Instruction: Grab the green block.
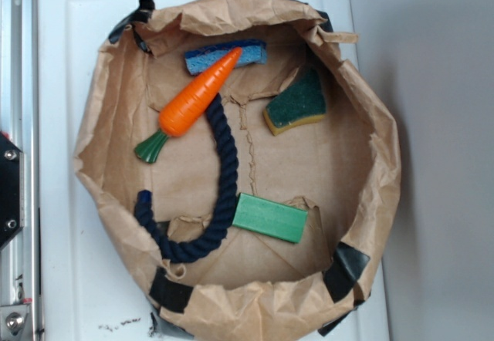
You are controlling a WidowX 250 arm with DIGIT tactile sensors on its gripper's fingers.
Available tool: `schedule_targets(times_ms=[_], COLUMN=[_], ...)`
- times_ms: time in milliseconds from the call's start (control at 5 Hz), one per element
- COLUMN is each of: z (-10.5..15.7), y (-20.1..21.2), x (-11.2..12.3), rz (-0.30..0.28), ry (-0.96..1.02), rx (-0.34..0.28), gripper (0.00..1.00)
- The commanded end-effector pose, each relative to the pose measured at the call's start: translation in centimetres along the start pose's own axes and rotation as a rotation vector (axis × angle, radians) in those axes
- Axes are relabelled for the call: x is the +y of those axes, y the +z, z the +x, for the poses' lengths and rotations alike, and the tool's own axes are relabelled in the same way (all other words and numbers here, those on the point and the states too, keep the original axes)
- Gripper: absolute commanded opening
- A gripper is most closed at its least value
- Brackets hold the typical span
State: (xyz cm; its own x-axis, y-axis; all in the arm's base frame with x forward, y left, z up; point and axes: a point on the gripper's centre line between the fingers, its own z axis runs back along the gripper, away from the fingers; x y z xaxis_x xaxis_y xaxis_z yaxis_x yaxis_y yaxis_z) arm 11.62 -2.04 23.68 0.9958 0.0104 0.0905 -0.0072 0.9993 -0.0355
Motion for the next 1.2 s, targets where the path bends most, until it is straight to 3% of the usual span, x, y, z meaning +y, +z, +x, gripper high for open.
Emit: schedule_targets(times_ms=[0,200,400,1000], z=[0.0,0.5,2.6,10.5], y=[0.0,-0.7,-2.1,-4.1], x=[0.0,-0.1,-0.5,-0.8], rz=[0.000,-0.013,0.024,-0.029], ry=[0.000,0.017,0.062,0.006], rx=[0.000,-0.010,-0.044,-0.027], gripper=[1.00,1.00,1.00,1.00])
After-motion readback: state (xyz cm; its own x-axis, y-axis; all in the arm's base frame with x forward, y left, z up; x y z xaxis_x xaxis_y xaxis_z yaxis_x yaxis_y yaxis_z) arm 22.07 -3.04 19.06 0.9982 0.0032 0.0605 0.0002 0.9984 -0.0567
